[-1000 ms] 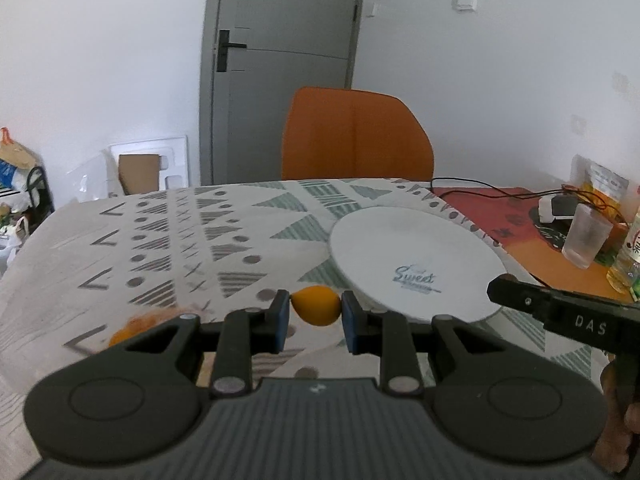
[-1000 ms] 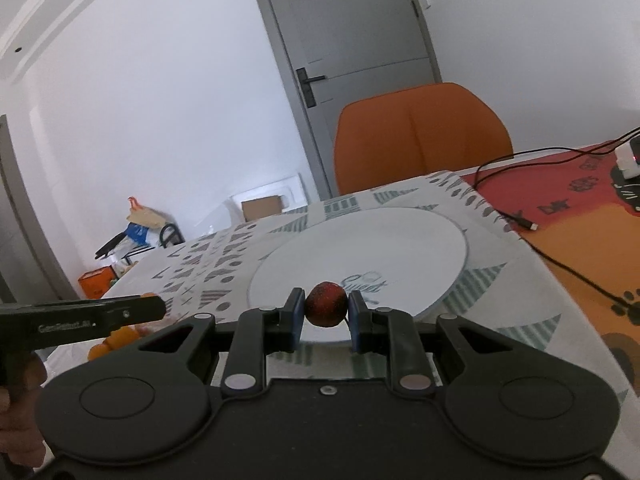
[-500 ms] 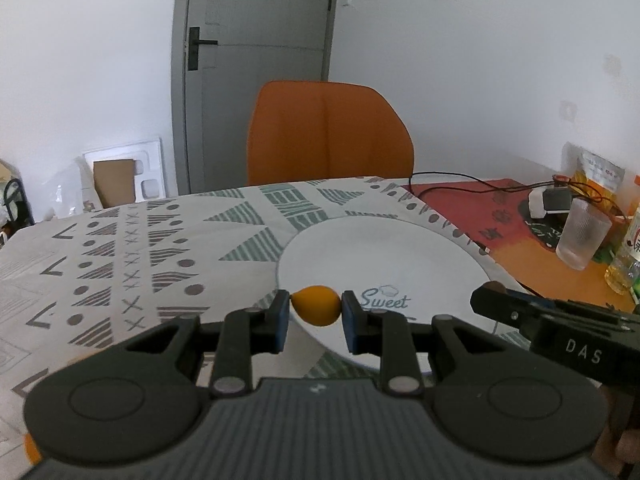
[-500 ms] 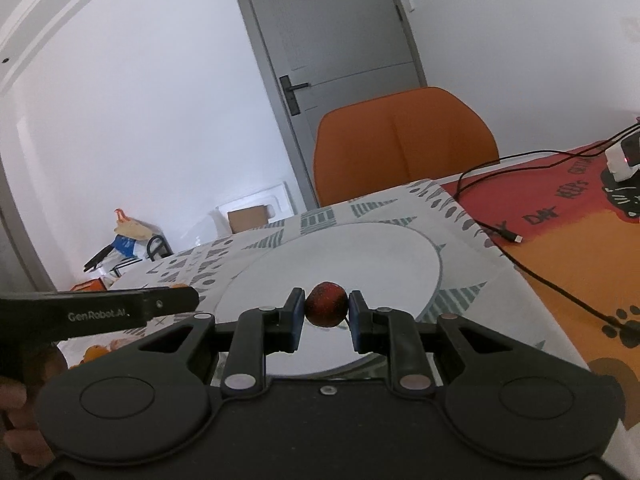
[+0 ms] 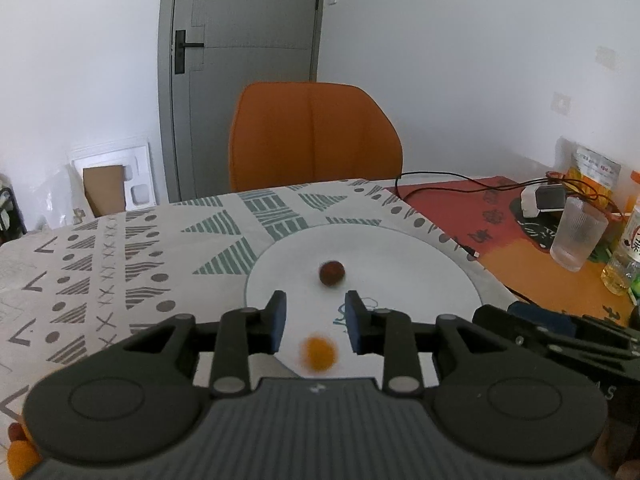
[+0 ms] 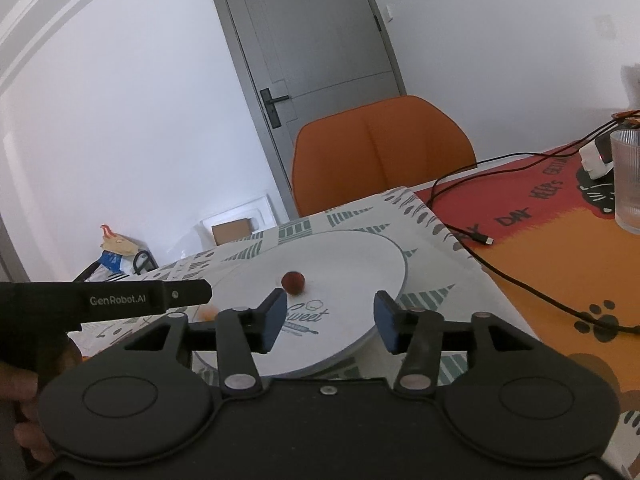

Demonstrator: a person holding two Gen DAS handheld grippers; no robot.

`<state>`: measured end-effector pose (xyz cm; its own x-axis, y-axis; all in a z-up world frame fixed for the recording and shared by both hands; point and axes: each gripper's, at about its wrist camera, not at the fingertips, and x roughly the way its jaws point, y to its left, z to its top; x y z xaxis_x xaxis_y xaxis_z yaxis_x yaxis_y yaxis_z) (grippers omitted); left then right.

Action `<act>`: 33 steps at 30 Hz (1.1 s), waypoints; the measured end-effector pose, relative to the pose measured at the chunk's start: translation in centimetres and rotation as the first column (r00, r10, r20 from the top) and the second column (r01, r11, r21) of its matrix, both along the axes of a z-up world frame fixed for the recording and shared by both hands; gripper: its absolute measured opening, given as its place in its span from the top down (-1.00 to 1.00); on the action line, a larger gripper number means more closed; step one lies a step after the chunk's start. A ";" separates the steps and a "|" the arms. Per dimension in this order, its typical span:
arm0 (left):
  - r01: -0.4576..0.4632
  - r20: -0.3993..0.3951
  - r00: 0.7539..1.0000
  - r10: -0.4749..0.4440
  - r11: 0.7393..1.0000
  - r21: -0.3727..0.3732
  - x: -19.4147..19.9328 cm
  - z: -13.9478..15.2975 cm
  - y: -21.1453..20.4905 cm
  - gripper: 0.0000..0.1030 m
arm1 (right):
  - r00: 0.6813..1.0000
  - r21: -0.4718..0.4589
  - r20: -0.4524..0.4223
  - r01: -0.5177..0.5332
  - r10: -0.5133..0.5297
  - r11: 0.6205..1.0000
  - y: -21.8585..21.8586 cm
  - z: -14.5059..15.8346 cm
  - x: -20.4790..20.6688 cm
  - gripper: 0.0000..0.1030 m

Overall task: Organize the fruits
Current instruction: 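Carry the apricot and plum to the white plate and release both, then move both grippers back to the fruit cluster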

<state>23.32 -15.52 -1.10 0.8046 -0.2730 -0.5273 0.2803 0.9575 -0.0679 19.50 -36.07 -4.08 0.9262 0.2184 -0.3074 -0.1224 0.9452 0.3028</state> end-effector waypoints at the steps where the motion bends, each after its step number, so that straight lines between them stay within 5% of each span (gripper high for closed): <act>1: -0.003 -0.003 1.000 0.003 1.000 -0.002 -0.1 0.1 0.2 0.42 | 1.000 0.000 0.000 -0.001 0.001 1.000 0.1 0.0 -0.1 -0.08; 16: -0.147 0.030 0.989 0.147 0.989 0.009 -4.0 1.1 5.4 -0.59 | 0.999 -0.044 0.026 -0.038 0.039 0.998 2.9 1.1 -1.7 -0.84; 18: -0.160 0.042 0.986 0.160 0.987 0.006 -4.6 1.2 6.2 -0.65 | 0.999 -0.050 0.020 -0.042 0.043 0.998 3.4 1.2 -1.8 -1.00; 33: -0.315 0.056 0.948 0.315 0.949 -0.010 -8.4 1.3 12.1 -0.80 | 0.995 -0.073 0.006 -0.099 0.100 0.992 8.0 1.9 -3.0 -1.00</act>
